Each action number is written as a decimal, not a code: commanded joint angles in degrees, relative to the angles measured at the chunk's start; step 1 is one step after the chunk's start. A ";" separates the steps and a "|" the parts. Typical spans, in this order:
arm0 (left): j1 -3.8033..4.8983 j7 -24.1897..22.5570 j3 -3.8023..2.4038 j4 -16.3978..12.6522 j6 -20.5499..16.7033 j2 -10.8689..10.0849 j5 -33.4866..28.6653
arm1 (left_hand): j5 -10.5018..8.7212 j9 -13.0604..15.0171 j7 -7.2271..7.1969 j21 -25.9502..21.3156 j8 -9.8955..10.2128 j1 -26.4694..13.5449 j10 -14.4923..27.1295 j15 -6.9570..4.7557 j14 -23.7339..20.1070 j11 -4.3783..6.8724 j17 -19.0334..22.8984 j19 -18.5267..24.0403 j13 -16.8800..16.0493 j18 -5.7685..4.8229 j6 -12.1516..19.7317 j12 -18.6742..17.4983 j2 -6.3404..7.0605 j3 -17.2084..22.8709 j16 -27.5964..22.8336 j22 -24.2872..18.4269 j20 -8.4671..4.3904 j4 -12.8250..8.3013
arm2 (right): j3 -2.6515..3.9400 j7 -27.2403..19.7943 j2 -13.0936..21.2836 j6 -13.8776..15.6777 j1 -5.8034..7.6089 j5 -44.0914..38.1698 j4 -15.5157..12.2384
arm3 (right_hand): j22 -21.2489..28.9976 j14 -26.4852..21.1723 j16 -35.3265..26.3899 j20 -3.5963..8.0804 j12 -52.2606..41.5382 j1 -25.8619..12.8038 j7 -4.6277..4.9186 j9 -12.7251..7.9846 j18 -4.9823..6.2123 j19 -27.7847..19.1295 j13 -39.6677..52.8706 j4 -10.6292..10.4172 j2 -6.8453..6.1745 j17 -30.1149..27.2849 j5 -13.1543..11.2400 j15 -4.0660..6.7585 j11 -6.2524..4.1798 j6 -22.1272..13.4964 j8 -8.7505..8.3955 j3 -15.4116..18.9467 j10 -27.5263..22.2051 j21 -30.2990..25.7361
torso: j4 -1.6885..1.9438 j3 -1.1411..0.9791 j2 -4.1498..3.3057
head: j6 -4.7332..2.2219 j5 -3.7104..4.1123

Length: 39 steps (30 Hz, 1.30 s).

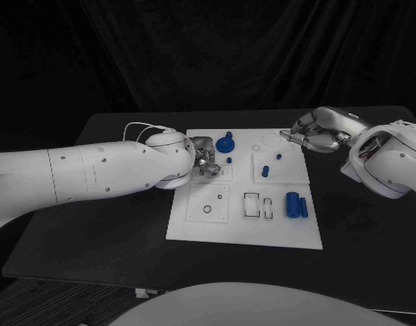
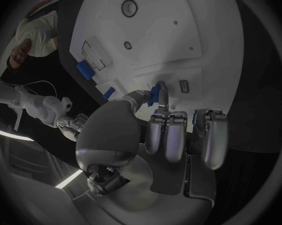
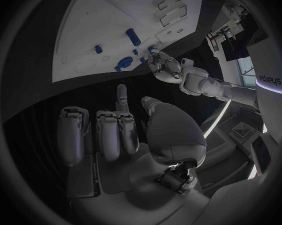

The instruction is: Assemble the parts on the task board

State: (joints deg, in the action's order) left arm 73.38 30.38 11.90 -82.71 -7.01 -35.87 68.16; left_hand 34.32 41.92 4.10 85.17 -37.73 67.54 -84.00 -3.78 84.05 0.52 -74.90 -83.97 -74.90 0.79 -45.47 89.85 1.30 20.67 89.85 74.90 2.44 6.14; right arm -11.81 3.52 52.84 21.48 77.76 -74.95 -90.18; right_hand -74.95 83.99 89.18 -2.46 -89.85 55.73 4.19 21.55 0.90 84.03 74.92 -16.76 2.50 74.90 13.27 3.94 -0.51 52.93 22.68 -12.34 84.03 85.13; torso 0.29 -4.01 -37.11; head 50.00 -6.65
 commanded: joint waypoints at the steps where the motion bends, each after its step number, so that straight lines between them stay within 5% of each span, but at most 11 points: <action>1: -0.52 -0.04 0.26 -0.21 1.86 0.05 -0.40 | -0.16 -0.06 -0.67 -0.12 -0.20 0.15 -6.00 -0.35 5.95 0.48 -15.10 -3.32 -15.10 0.44 -0.17 0.15 -0.57 9.17 0.15 13.46 -0.22 -8.67 | 0.04 0.75 0.01 0.31 -0.15 -0.08 0.00 | -13.14 5.37 -0.23 -0.35 0.36 0.47 -0.09 0.09 0.54 2.94 14.05 0.04 0.00 12.77 0.06 -0.31 0.31 -0.24 0.37 -0.44 5.37 -0.26 | -0.01 -0.01 -0.01 | 0.00 -0.05; 31: -0.63 0.62 0.27 -0.26 3.40 -0.70 -0.40 | -0.70 -0.44 -0.65 -0.29 -0.40 0.18 -6.00 -0.35 5.95 0.48 -15.10 -3.23 -15.10 0.48 -0.07 0.15 -0.69 9.37 0.15 13.40 -0.22 -8.78 | 0.04 0.86 -0.07 -0.25 -0.17 -0.08 0.06 | -13.10 5.26 -0.42 -0.34 0.81 0.44 -0.09 0.15 0.58 2.87 13.14 0.02 0.01 12.37 -0.07 -0.29 0.31 -0.33 0.42 -0.45 4.84 -0.38 | 0.03 0.12 0.06 | 0.00 -0.30; 39: -0.92 -0.19 0.27 0.36 3.41 -0.21 -0.40 | -2.12 -1.28 -0.60 -0.46 -0.74 -0.10 -6.00 -0.28 5.95 0.41 -15.10 -3.13 -15.10 0.51 0.19 0.15 -0.82 9.41 0.15 13.35 -0.18 -8.68 | 0.04 0.87 -0.05 -0.39 -0.20 -0.08 0.05 | -13.07 5.23 -0.47 -0.34 0.87 0.43 -0.09 0.17 0.60 2.83 13.03 0.01 0.02 12.27 -0.10 -0.29 0.30 -0.34 0.43 -0.46 4.77 -0.45 | 0.03 0.12 0.04 | 0.00 -0.25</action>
State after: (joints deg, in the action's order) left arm 73.16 30.74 11.77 -82.49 -5.46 -36.40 68.22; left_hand 32.42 40.80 3.99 84.94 -38.29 67.47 -84.00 -3.78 84.04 0.52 -74.95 -83.98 -74.90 0.80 -45.36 89.85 0.80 20.83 89.85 74.90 2.44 6.30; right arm -11.81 3.56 52.77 21.31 77.71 -74.94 -90.06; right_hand -74.92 83.99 89.01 -2.46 -89.37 55.73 4.19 21.64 0.90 84.03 74.91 -16.76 2.49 74.90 13.27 3.94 -0.51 52.93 22.91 -12.34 84.03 84.86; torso 0.32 -3.90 -37.04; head 50.00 -6.93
